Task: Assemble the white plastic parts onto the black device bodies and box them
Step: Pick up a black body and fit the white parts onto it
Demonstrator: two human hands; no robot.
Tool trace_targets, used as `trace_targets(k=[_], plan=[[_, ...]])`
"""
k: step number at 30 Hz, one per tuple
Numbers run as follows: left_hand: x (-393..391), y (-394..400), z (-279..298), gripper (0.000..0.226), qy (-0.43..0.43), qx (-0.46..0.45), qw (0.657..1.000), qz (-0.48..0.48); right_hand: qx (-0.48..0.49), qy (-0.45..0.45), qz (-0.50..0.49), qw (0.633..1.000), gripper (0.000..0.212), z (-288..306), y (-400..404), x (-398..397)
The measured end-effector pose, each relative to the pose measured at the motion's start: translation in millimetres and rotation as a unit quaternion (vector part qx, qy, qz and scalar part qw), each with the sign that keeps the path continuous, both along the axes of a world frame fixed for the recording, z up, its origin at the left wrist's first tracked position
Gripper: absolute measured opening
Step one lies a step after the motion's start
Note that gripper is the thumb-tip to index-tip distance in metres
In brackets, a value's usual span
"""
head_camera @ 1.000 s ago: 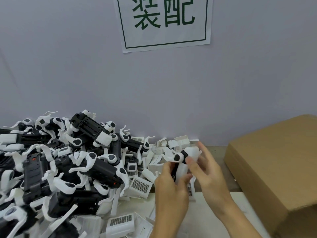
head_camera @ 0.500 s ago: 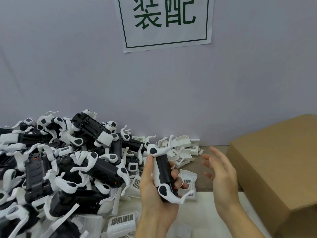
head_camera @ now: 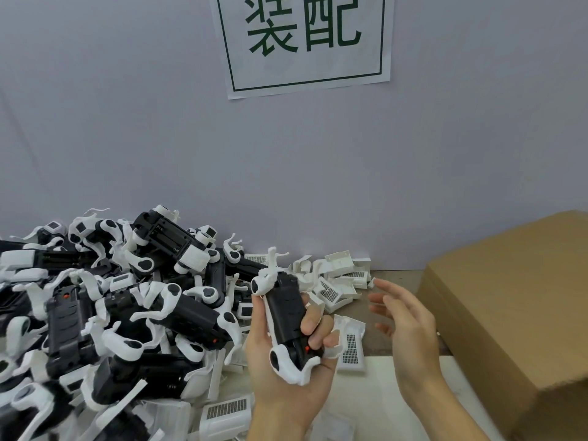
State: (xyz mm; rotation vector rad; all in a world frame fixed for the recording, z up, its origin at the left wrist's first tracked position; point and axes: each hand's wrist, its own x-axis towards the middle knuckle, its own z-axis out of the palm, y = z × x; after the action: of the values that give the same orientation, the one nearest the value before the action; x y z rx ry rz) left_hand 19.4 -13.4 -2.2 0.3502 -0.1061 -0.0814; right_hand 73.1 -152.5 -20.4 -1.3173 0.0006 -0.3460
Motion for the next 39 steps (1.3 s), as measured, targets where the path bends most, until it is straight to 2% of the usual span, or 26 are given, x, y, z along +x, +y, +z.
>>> trace_targets(k=[1, 3, 6, 9, 10, 12, 14, 15, 17, 18, 19, 21, 24, 27, 29, 31, 34, 36, 39], plan=[[1.5, -0.6, 0.7, 0.053, 0.011, 0.032, 0.999, 0.013, -0.001, -0.002, 0.003, 1.000, 0.033, 0.8, -0.1, -0.7], [6.1, -4.8, 2.4, 0.055, 0.055, 0.156, 0.984, 0.074, -0.008, -0.005, 0.008, 1.000, 0.033, 2.8, 0.0, -1.9], [13.2, -15.1, 2.3, 0.045, 0.130, 0.335, 0.916, 0.178, -0.035, -0.012, -0.004, 0.999, 0.030, 5.7, 0.6, -2.5], [15.2, -19.2, 3.0, 0.013, 0.154, 0.434, 0.853, 0.247, -0.083, -0.030, 0.013, 0.996, 0.028, 10.7, 3.8, -6.3], [15.2, -20.1, 4.4, 0.008, 0.146, 0.456, 0.836, 0.266, -0.117, -0.041, 0.034, 0.992, 0.028, 11.9, 5.6, -7.9], [13.9, -20.7, 4.7, 0.015, 0.117, 0.482, 0.817, 0.295, -0.205, -0.064, 0.077, 0.974, 0.024, 12.3, 9.9, -11.3], [12.0, -18.7, 3.6, 0.017, 0.105, 0.504, 0.793, 0.325, -0.313, -0.102, 0.102, 0.939, 0.020, 12.3, 14.8, -15.3], [12.2, -18.0, 3.9, 0.014, 0.110, 0.515, 0.782, 0.332, -0.365, -0.118, 0.112, 0.917, 0.031, 12.5, 17.6, -17.6], [12.5, -16.4, 3.7, 0.007, 0.120, 0.517, 0.780, 0.332, -0.435, -0.100, 0.125, 0.886, 0.066, 10.0, 23.6, -20.1], [12.3, -16.0, 3.9, 0.013, 0.119, 0.510, 0.787, 0.326, -0.454, -0.072, 0.124, 0.879, 0.081, 8.8, 25.7, -20.4], [11.2, -16.1, 4.6, 0.019, 0.117, 0.508, 0.793, 0.315, -0.461, -0.048, 0.121, 0.878, 0.085, 7.4, 26.3, -19.8], [9.1, -20.2, 6.9, 0.027, 0.104, 0.533, 0.788, 0.289, -0.462, -0.024, 0.106, 0.880, 0.073, 1.9, 23.7, -15.0], [6.9, -26.6, 7.3, 0.037, 0.060, 0.576, 0.772, 0.263, -0.466, -0.008, 0.070, 0.882, 0.039, 0.7, 16.7, -10.9], [7.0, -27.4, 4.6, 0.037, 0.012, 0.628, 0.722, 0.289, -0.386, 0.049, 0.057, 0.919, 0.012, 2.1, 4.5, -6.9], [7.2, -24.8, 2.1, 0.035, 0.001, 0.638, 0.698, 0.326, -0.283, 0.116, 0.053, 0.951, 0.011, 3.6, -4.5, -2.9], [9.2, -22.8, -2.0, 0.034, 0.015, 0.628, 0.697, 0.346, -0.125, 0.187, 0.077, 0.971, 0.020, 8.7, -16.7, 2.0], [14.5, -23.5, -11.9, 0.035, 0.054, 0.631, 0.704, 0.321, 0.123, 0.203, 0.119, 0.964, 0.021, 29.4, -36.7, 2.7], [16.4, -26.0, -14.6, 0.036, 0.071, 0.631, 0.714, 0.295, 0.203, 0.175, 0.135, 0.954, 0.017, 49.4, -53.5, -0.6], [15.3, -28.8, -13.8, 0.034, 0.080, 0.628, 0.721, 0.282, 0.253, 0.121, 0.109, 0.954, 0.018, 82.2, -86.3, 1.0]])
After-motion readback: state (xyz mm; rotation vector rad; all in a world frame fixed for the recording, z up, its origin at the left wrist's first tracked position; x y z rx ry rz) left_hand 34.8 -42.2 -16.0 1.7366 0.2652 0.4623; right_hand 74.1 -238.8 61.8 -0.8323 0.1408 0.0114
